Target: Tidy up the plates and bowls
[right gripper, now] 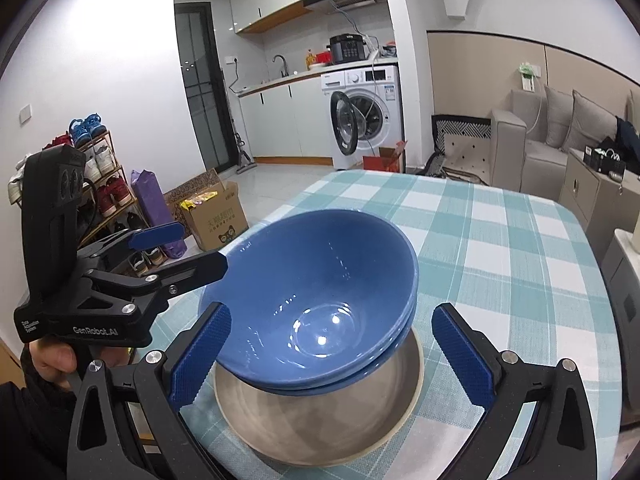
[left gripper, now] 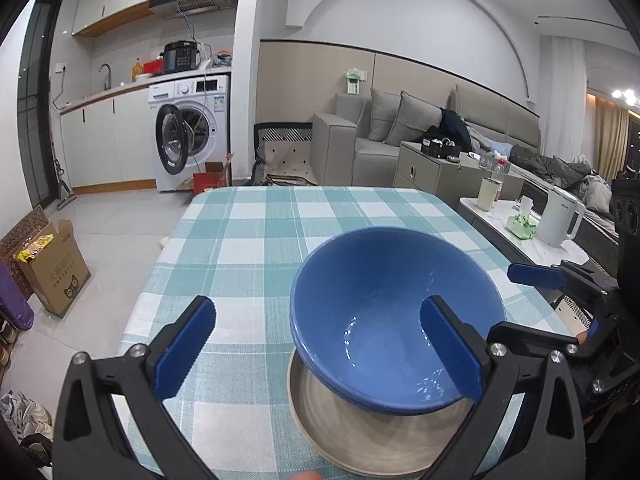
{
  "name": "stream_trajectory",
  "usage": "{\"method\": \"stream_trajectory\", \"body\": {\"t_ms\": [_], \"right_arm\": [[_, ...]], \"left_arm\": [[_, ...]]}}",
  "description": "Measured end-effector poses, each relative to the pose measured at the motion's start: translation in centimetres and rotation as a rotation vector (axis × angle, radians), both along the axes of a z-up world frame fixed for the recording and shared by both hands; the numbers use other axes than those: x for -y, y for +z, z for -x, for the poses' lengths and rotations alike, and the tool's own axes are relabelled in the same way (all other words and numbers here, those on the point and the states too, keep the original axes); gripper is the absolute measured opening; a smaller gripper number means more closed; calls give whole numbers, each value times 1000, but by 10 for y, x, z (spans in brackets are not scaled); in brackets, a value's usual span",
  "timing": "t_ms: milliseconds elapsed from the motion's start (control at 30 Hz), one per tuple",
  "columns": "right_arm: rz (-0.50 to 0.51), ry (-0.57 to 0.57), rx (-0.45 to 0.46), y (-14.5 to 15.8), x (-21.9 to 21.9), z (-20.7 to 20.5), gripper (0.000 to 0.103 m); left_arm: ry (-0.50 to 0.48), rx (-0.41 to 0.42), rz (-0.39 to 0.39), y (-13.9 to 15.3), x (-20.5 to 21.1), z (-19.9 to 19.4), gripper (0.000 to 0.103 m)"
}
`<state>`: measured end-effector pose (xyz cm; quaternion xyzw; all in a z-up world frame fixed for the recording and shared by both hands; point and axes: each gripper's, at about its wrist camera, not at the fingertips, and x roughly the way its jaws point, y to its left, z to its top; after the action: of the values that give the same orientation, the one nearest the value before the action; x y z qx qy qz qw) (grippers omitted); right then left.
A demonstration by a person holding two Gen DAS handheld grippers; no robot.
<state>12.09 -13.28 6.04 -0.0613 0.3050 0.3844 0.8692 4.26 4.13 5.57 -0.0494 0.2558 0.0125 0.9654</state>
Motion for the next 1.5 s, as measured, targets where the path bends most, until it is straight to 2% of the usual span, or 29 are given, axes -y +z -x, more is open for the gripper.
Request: {"method": "stream_trajectory", "body": {"t_ms": [167, 500, 733, 967, 1267, 1500], "right_arm": [[-19, -12, 33, 5, 9, 7, 102], [-129, -16, 113, 15, 32, 28, 102], [-125, -29, 173, 8, 37, 42, 102], [-106, -43, 167, -10, 44, 47, 102], [-117, -20, 156, -34, 53, 54, 102], [-135, -23, 150, -43, 54, 56, 102]], "left_arm": [[26, 48, -55, 3, 4, 8, 103], [36, 79, -66, -1, 8, 19, 103], [38, 86, -91, -8, 13, 27, 103], [34, 66, -118, -24, 16, 31, 103], [55, 107, -91, -35, 12, 40, 103], [63, 105, -74, -38, 6, 49, 103]]}}
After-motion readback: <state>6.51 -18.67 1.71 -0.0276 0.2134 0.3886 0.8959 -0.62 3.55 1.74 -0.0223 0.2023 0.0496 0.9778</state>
